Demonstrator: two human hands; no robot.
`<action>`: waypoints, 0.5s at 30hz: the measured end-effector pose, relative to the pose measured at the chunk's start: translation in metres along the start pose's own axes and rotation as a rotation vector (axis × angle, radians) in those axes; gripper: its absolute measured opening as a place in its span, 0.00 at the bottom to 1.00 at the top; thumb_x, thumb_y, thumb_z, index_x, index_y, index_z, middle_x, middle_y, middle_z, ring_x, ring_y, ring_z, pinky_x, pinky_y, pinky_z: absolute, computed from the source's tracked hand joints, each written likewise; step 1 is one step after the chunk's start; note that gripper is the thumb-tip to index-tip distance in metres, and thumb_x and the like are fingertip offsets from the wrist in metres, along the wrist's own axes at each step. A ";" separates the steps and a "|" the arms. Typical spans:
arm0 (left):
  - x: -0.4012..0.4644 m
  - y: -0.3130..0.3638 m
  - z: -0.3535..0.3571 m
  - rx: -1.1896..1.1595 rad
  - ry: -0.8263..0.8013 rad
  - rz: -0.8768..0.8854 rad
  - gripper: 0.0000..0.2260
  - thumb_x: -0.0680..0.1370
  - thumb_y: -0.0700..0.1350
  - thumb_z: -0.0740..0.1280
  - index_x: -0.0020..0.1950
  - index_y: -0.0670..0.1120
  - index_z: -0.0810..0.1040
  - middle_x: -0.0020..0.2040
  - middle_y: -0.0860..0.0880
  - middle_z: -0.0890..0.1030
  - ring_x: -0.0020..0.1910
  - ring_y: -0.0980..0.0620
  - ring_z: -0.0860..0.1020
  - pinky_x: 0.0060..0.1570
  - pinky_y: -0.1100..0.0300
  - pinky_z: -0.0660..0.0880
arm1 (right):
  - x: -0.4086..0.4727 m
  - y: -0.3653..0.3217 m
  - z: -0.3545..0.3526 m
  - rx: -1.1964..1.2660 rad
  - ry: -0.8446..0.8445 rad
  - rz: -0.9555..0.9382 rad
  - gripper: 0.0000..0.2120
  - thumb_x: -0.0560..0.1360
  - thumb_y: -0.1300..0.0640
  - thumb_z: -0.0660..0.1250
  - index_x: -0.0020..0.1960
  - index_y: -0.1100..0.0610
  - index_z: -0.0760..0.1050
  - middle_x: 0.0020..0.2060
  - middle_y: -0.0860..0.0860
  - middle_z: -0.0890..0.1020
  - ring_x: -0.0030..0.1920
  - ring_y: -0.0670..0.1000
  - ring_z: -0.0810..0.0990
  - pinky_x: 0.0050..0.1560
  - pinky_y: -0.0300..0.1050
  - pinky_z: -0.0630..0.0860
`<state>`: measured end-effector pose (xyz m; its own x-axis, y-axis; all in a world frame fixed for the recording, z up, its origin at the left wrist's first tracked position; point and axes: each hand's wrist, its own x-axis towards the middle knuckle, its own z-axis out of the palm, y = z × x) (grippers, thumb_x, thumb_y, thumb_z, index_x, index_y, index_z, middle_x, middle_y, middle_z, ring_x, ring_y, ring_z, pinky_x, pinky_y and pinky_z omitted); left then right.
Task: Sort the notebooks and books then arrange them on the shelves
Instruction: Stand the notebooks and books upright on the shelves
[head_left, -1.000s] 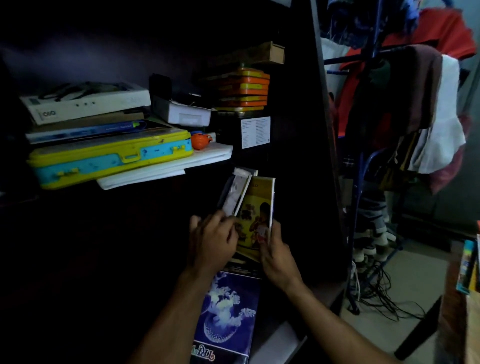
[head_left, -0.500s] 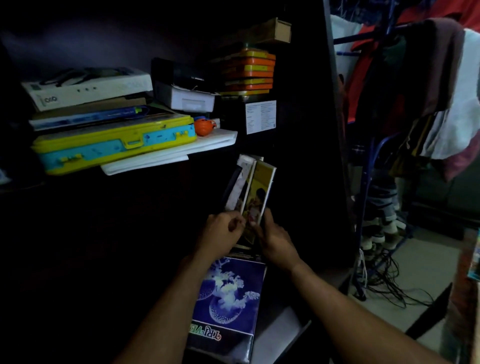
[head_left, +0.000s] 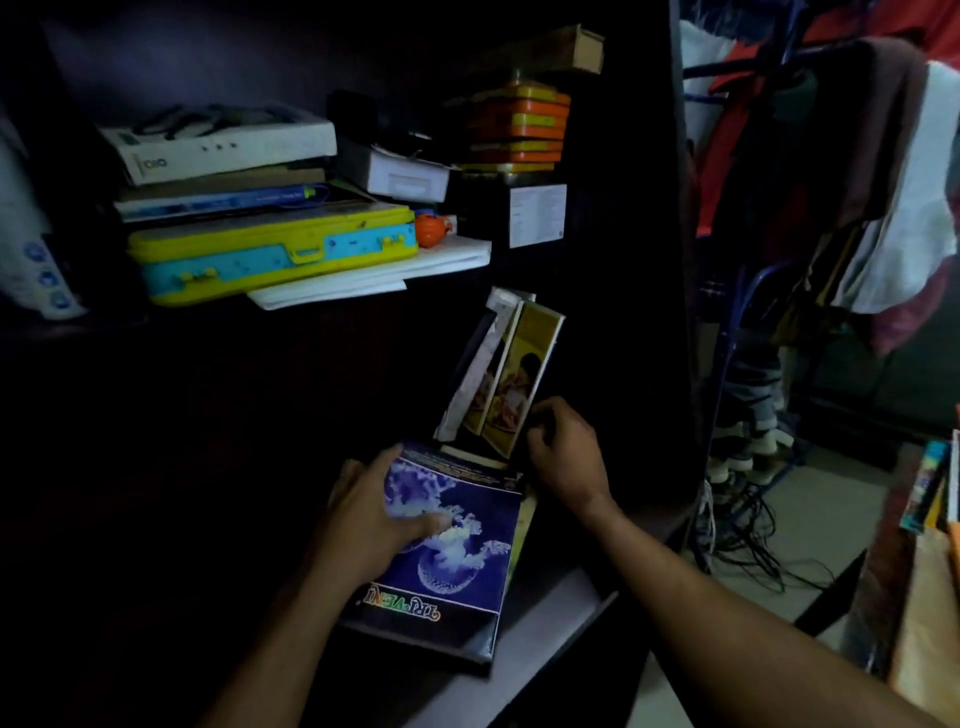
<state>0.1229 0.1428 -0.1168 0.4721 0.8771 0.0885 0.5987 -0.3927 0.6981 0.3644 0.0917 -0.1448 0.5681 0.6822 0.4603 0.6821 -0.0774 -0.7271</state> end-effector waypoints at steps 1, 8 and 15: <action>0.004 0.001 -0.001 -0.036 0.059 0.044 0.43 0.68 0.54 0.80 0.78 0.55 0.64 0.74 0.46 0.67 0.69 0.43 0.71 0.61 0.53 0.71 | -0.003 0.001 0.000 -0.018 0.025 -0.042 0.09 0.77 0.62 0.65 0.56 0.54 0.73 0.49 0.50 0.79 0.46 0.49 0.80 0.44 0.37 0.76; 0.014 -0.012 -0.010 -0.757 -0.135 -0.182 0.19 0.82 0.42 0.66 0.71 0.58 0.75 0.61 0.42 0.81 0.46 0.44 0.86 0.42 0.52 0.83 | -0.038 -0.004 -0.008 -0.444 -0.164 -0.642 0.24 0.79 0.49 0.61 0.75 0.50 0.68 0.69 0.50 0.72 0.67 0.54 0.70 0.62 0.51 0.68; 0.013 -0.008 -0.015 -0.974 -0.098 -0.224 0.15 0.81 0.46 0.67 0.68 0.50 0.78 0.49 0.41 0.86 0.37 0.45 0.86 0.29 0.58 0.80 | -0.045 -0.007 -0.010 -0.283 -0.090 -0.745 0.29 0.82 0.35 0.53 0.74 0.54 0.66 0.70 0.56 0.75 0.72 0.54 0.69 0.68 0.49 0.63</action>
<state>0.1147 0.1615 -0.1105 0.4906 0.8593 -0.1443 -0.0895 0.2145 0.9726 0.3385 0.0547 -0.1551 -0.1137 0.6820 0.7225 0.9652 0.2481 -0.0823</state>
